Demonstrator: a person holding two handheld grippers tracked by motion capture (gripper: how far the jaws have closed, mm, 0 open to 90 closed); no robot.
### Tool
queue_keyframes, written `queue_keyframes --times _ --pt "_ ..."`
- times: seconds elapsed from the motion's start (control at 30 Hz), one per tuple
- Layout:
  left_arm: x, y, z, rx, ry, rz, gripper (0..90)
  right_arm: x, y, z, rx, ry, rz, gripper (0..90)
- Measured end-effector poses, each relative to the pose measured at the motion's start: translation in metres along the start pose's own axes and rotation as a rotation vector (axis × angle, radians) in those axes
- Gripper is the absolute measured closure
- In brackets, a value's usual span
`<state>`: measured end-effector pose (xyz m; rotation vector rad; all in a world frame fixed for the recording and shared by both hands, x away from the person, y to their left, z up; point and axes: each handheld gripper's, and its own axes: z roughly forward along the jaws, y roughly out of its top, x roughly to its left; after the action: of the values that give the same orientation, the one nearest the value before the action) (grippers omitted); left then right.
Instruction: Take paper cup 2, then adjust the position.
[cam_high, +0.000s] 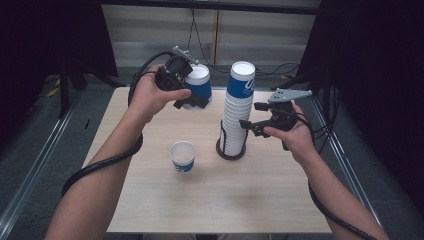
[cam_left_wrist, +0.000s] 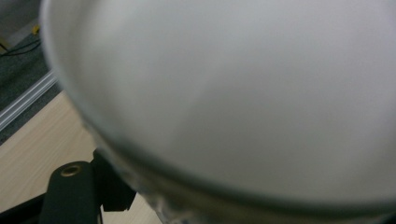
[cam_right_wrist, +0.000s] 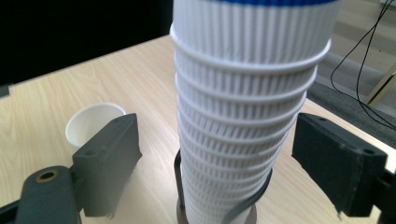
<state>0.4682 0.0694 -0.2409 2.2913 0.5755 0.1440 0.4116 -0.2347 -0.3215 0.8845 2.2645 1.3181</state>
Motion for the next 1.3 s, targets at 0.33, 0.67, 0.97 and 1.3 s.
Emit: queue_keyframes --times 0.33,0.67,0.97,1.3 --pt "-0.005 -0.017 0.013 0.065 -0.011 0.025 24.7 0.004 -0.010 -0.005 0.015 0.028 -0.011 14.4" --pt "-0.021 -0.030 0.036 0.154 -0.057 0.092 24.7 0.009 -0.024 -0.010 0.053 0.076 -0.030 14.7" --pt "-0.032 -0.037 0.050 0.212 -0.072 0.126 24.7 0.012 -0.033 -0.012 0.072 0.119 -0.029 14.7" --pt "-0.046 -0.049 0.068 0.250 -0.097 0.152 24.7 0.017 -0.034 -0.013 0.087 0.150 -0.046 14.7"
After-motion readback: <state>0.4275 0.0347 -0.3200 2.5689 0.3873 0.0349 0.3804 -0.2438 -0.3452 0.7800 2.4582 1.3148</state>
